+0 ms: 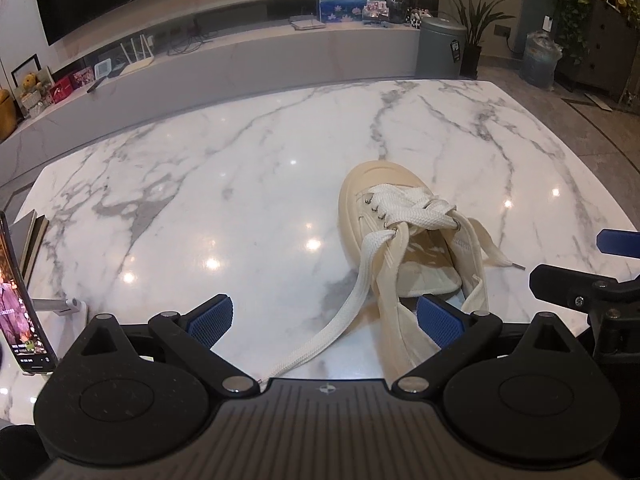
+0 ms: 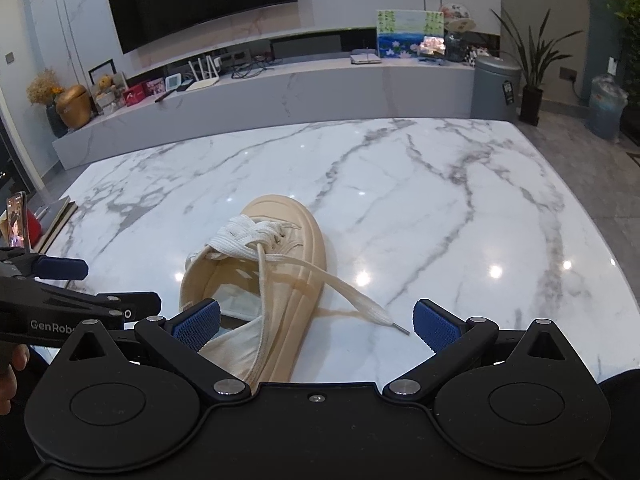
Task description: Lace up shoes with both hands
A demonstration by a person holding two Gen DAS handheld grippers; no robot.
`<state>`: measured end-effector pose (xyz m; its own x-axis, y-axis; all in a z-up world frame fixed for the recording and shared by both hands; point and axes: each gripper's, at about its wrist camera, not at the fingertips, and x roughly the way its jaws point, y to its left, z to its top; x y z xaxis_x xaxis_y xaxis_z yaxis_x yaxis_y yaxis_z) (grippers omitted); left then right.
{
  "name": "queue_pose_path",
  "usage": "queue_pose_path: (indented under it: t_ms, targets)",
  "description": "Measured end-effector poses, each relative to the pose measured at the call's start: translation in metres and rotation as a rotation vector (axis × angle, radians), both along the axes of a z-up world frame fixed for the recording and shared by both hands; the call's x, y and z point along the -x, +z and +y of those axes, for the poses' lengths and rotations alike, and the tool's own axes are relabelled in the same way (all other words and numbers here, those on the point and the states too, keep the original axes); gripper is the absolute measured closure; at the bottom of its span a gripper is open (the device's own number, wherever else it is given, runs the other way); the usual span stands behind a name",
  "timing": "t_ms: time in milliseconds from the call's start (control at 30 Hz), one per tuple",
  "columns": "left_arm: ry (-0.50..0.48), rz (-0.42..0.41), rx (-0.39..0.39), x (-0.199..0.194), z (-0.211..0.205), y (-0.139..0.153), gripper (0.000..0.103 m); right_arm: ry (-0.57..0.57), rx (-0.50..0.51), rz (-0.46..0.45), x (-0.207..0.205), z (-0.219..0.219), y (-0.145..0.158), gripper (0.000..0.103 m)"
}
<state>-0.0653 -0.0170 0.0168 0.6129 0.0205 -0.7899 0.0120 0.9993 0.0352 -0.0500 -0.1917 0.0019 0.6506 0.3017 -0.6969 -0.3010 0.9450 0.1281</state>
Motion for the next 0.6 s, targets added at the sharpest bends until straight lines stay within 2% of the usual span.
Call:
queue_pose_path:
  t_ms: [600]
  targets:
    - [0.004, -0.008, -0.005, 0.002, -0.001, 0.004, 0.003, -0.023, -0.007, -0.012, 0.012, -0.005, 0.006, 0.001]
